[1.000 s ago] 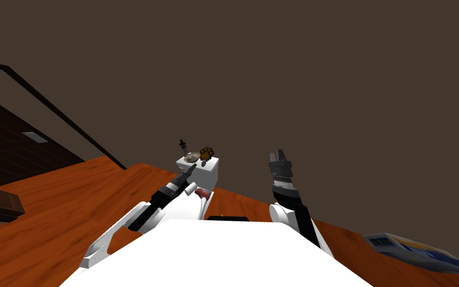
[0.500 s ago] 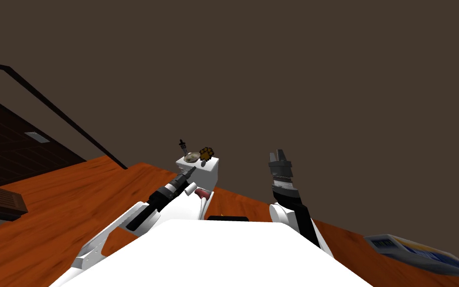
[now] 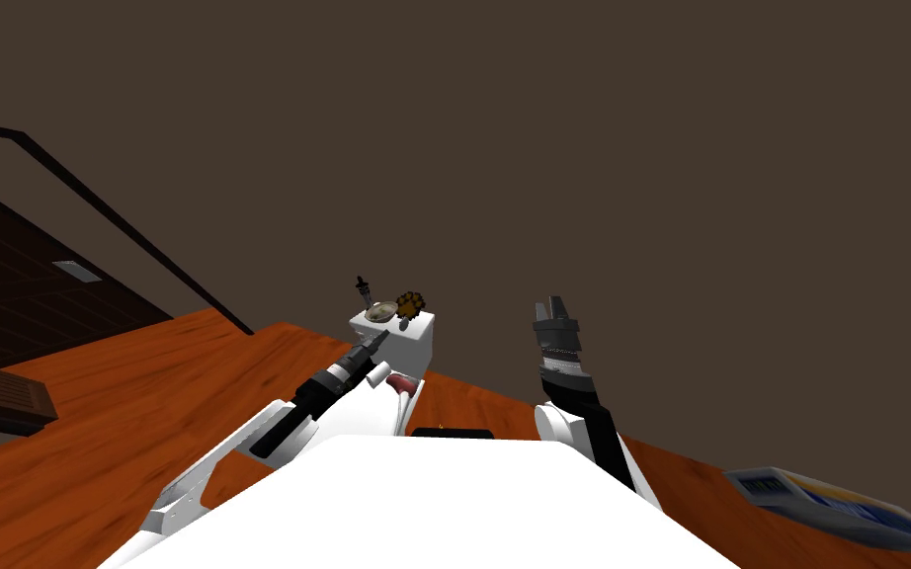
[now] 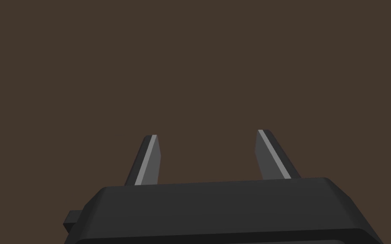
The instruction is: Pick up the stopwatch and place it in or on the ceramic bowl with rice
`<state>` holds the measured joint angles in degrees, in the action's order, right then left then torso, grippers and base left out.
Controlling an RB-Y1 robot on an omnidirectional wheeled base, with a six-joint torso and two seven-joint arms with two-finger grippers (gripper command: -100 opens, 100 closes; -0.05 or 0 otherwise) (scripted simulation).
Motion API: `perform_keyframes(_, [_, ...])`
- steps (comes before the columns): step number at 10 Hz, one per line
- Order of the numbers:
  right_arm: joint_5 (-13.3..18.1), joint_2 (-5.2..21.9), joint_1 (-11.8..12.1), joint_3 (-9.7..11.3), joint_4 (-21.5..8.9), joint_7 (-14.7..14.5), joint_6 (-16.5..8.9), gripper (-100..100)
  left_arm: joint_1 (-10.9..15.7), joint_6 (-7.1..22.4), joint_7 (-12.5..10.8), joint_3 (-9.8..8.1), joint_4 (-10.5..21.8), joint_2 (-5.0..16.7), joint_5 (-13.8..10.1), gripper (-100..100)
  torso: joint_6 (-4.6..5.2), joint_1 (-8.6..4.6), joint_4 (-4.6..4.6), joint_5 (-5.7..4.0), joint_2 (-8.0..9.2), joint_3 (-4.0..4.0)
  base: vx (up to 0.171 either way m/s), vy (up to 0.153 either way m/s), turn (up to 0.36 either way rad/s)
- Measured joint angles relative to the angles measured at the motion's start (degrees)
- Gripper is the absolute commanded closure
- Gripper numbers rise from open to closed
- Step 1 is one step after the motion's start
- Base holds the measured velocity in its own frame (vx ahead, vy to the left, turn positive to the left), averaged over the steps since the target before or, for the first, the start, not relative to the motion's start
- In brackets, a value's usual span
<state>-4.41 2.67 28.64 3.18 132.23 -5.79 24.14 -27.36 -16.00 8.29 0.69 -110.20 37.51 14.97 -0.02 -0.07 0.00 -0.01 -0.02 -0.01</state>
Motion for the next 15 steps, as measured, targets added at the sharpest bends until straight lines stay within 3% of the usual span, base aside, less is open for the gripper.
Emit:
perform_keyframes(2, [0.0, 0.0, 0.0, 0.0, 0.0, 0.0, 0.0, 0, 0.0, 0.0, 0.0, 0.00, 0.0, 0.0, 0.0, -100, 0.02, 0.12, 0.01, 0.02, 0.03, 0.02, -0.002, 0.011, -0.031])
perform_keyframes(6, [0.0, 0.0, 0.0, 0.0, 0.0, 0.0, 0.0, 0, -1.9, 1.8, 1.2, -0.05, 0.1, 3.2, 1.6, -100, 0.02, 0.07, 0.00, 0.01, 0.00, 0.00, 0.009, -0.010, 0.021])
perform_keyframes(14, [0.0, 0.0, 0.0, 0.0, 0.0, 0.0, 0.0, 0, -1.7, 1.8, 1.2, 0.04, 0.4, 3.3, 1.7, -100, 0.01, 0.07, 0.01, 0.02, 0.03, 0.01, 0.002, -0.002, 0.005])
perform_keyframes(15, [0.0, 0.0, 0.0, 0.0, 0.0, 0.0, 0.0, 0, -2.2, 2.1, 1.4, -0.05, 0.6, 4.2, 2.1, -100, 0.00, 0.04, 0.01, 0.01, 0.03, 0.02, 0.007, -0.009, 0.021])
